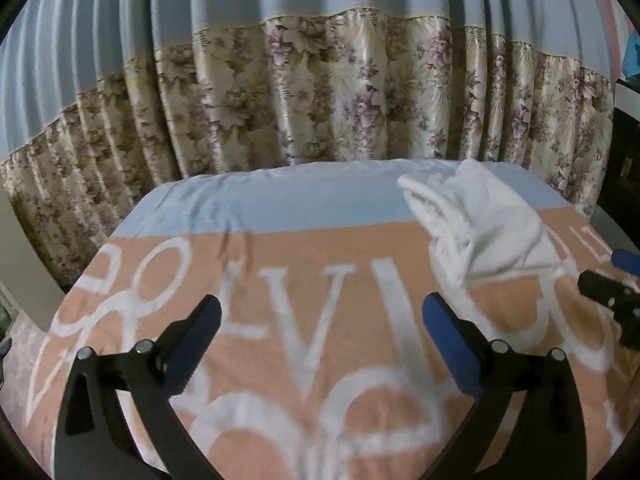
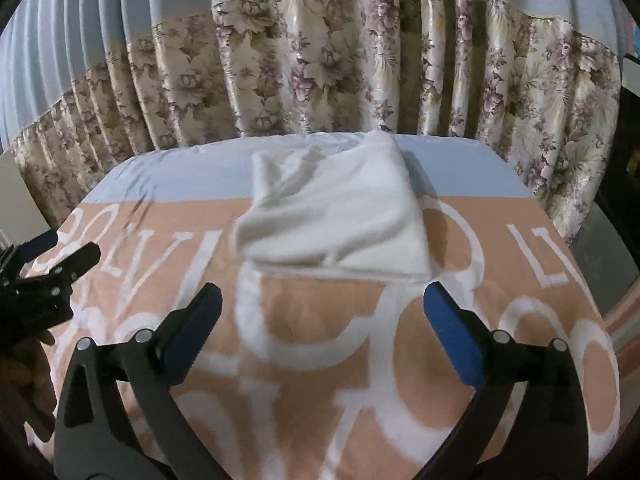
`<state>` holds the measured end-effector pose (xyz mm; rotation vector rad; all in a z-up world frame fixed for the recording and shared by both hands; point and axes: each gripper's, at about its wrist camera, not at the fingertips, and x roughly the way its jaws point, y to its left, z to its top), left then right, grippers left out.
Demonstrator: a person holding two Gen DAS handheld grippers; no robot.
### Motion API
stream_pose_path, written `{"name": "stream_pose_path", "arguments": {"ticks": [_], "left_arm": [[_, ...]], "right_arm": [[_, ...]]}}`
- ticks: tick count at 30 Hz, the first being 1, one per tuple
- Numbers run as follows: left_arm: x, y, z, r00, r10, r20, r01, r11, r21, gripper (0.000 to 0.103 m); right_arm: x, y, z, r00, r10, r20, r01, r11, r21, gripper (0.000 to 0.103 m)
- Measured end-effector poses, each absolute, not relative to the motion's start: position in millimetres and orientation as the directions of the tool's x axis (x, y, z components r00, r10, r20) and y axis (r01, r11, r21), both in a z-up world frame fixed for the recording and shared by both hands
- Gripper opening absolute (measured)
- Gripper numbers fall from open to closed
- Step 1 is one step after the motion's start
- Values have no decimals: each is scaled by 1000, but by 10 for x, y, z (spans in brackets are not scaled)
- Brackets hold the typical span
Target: Fold small clothes
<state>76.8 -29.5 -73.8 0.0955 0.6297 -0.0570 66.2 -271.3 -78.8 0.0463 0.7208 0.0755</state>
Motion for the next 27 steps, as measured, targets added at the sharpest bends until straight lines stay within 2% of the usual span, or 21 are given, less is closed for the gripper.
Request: {"name": "stream_pose_path", "arguments": {"ticks": [6, 15, 20, 23, 27], "left_arm": [[198, 17, -556, 851, -1, -525, 1, 1000, -1, 101], [-136, 149, -693, 806, -31, -591, 18, 999, -27, 101], [-271, 162, -688, 819, -38, -572, 19, 999, -39, 101], [-306, 152, -654, 831, -6, -557, 3, 1000, -7, 101], [-293, 153, -632, 824, 12, -567, -18, 1000, -4, 101]], "right_arm": [[263, -2449, -740, 753, 55, -656, -44, 998, 34, 100], [-174, -2244, -722, 781, 22, -624, -41, 999, -17, 100], [-280, -2214, -703, 796, 21, -605, -42, 999, -20, 100], [-300, -2181, -690, 800, 19, -599, -44, 999, -27, 100], [-296, -2173, -679, 802, 18, -597, -43, 999, -28, 100]]}}
